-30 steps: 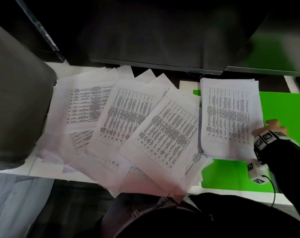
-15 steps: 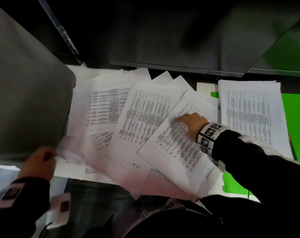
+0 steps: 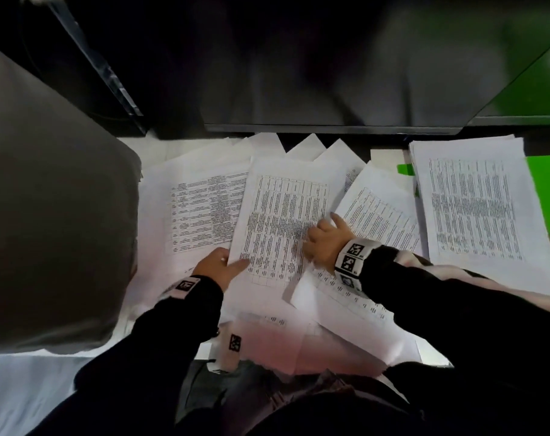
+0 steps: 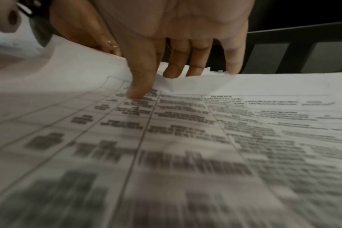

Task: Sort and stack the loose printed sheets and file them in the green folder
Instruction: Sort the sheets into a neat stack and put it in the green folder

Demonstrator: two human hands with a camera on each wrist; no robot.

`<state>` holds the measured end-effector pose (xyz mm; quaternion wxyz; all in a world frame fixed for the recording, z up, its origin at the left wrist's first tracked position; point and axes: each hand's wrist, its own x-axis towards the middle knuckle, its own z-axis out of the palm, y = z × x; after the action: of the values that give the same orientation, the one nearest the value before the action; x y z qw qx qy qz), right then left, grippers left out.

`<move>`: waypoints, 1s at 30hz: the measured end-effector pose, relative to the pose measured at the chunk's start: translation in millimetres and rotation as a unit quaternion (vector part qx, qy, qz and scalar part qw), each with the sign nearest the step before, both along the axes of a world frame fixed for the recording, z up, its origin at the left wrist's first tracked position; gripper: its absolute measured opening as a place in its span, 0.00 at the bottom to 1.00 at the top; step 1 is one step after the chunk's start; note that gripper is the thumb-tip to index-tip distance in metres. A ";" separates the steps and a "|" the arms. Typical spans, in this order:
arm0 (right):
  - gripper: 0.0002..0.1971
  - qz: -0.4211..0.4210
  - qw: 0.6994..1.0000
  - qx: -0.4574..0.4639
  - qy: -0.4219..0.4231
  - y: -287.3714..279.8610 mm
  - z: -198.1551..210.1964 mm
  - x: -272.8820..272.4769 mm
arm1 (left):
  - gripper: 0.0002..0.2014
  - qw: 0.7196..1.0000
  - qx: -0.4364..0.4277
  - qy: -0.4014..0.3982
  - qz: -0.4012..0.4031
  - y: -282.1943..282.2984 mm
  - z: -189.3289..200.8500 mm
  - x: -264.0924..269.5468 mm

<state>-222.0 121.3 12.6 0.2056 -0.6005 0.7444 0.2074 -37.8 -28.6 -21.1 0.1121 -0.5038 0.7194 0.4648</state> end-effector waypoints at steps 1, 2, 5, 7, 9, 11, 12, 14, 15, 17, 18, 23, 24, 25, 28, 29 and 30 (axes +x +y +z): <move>0.22 -0.005 1.000 -0.007 -0.002 -1.4 2.1 -1.3 | 0.18 1.000 -0.007 -0.001 -0.027 0.4 -1.8 -1.6; 0.20 -0.015 1.000 -0.022 -0.013 -3.0 4.6 -3.3 | 0.18 0.999 -0.016 0.008 -0.036 0.6 -0.1 -3.1; 0.15 -0.109 0.980 -0.129 -0.105 -11.7 25.3 -7.5 | 0.20 0.999 -0.050 0.009 -0.007 -9.8 -0.2 0.7; 0.14 -0.219 0.935 -0.213 -0.178 -19.5 48.0 -9.6 | 0.23 0.998 -0.049 0.018 0.039 -19.2 -1.1 10.5; 0.15 -0.317 0.887 -0.260 -0.215 -23.9 68.6 -13.3 | 0.24 0.995 -0.055 0.049 0.073 -29.7 0.5 23.3; 0.16 -0.360 0.856 -0.300 -0.219 -23.1 77.2 -20.2 | 0.22 0.990 -0.064 0.080 0.097 -38.4 1.4 36.2; 0.17 -0.378 0.843 -0.316 -0.216 -21.7 77.4 -23.9 | 0.18 0.988 -0.064 0.098 0.098 -41.1 3.5 41.2; 0.19 -0.444 0.804 -0.335 -0.211 -17.5 72.2 -30.3 | 0.14 0.987 -0.054 0.122 0.084 -44.4 3.7 46.8; 0.21 -0.486 0.780 -0.331 -0.213 -14.4 65.9 -33.7 | 0.14 0.986 -0.045 0.140 0.075 -43.6 3.7 47.8; 0.28 -0.564 0.740 -0.295 -0.217 -6.4 50.7 -38.5 | 0.12 0.981 -0.022 0.180 0.067 -36.2 3.2 44.3; 0.30 -0.590 0.727 -0.270 -0.225 -2.0 43.6 -40.1 | 0.11 0.980 -0.015 0.187 0.060 -30.8 2.9 40.9; 0.34 -0.660 0.671 -0.225 -0.252 16.6 18.5 -44.7 | 0.11 0.987 0.029 0.143 -0.066 -8.9 -3.5 18.4; 0.36 -0.668 0.654 -0.239 -0.262 19.6 16.6 -41.4 | 0.09 0.986 0.022 0.132 -0.094 -8.5 -4.7 14.0; 0.40 -0.678 0.631 -0.242 -0.290 23.3 13.9 -36.8 | 0.08 0.985 0.001 0.129 -0.112 -9.8 -4.0 10.4; 0.46 -0.698 0.599 -0.205 -0.336 39.9 -6.9 -35.0 | 0.15 0.972 -0.115 0.148 -0.141 -21.5 -4.5 -1.0; 0.36 -0.694 0.607 -0.204 -0.328 43.6 -10.0 -37.2 | 0.16 0.972 -0.130 0.127 -0.148 -26.4 -3.0 -4.1; 0.25 -0.693 0.619 -0.199 -0.312 48.2 -9.2 -37.3 | 0.19 0.972 -0.134 0.087 -0.173 -32.1 -4.8 -4.6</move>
<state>-259.3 169.5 3.4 0.3838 0.0382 0.8540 -0.3493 -42.5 -60.7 -25.9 0.0596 -0.3396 0.8584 0.3798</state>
